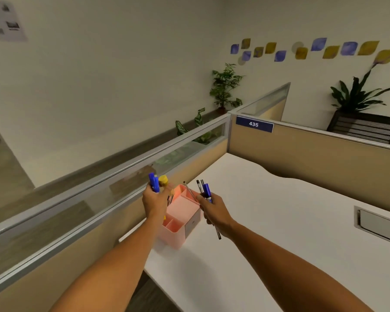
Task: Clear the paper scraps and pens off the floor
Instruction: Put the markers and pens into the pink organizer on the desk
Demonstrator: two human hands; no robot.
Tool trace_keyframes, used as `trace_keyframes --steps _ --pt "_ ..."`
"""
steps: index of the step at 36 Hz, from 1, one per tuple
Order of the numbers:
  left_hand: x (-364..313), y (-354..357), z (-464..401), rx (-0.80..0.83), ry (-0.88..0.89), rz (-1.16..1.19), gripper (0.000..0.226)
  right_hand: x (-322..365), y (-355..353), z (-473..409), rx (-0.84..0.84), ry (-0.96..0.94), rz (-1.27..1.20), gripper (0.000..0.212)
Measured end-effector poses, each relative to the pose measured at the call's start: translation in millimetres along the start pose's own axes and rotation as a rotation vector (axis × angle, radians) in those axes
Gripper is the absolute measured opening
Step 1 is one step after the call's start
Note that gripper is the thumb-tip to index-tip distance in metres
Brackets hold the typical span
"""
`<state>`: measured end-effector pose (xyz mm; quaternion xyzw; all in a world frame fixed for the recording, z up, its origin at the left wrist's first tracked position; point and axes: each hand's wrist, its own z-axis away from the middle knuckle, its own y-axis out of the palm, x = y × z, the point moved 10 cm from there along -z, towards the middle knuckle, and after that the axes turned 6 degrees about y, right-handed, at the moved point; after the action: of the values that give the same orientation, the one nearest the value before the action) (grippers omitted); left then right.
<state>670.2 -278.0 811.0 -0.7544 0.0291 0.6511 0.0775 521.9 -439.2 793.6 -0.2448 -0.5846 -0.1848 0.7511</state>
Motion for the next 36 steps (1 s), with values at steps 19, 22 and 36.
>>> trace_keyframes --steps 19,22,36 --pt "72.9 28.6 -50.7 0.039 -0.056 -0.038 0.052 4.0 -1.9 -104.9 -0.194 0.005 -0.07 0.028" --pt "77.4 28.7 -51.2 0.046 -0.066 -0.045 0.053 8.6 -1.9 -117.6 -0.203 0.003 -0.089 0.028" --pt "85.5 40.1 -40.0 0.236 -0.04 -0.142 0.077 25.0 18.9 -153.7 -0.149 -0.074 -0.148 0.021"
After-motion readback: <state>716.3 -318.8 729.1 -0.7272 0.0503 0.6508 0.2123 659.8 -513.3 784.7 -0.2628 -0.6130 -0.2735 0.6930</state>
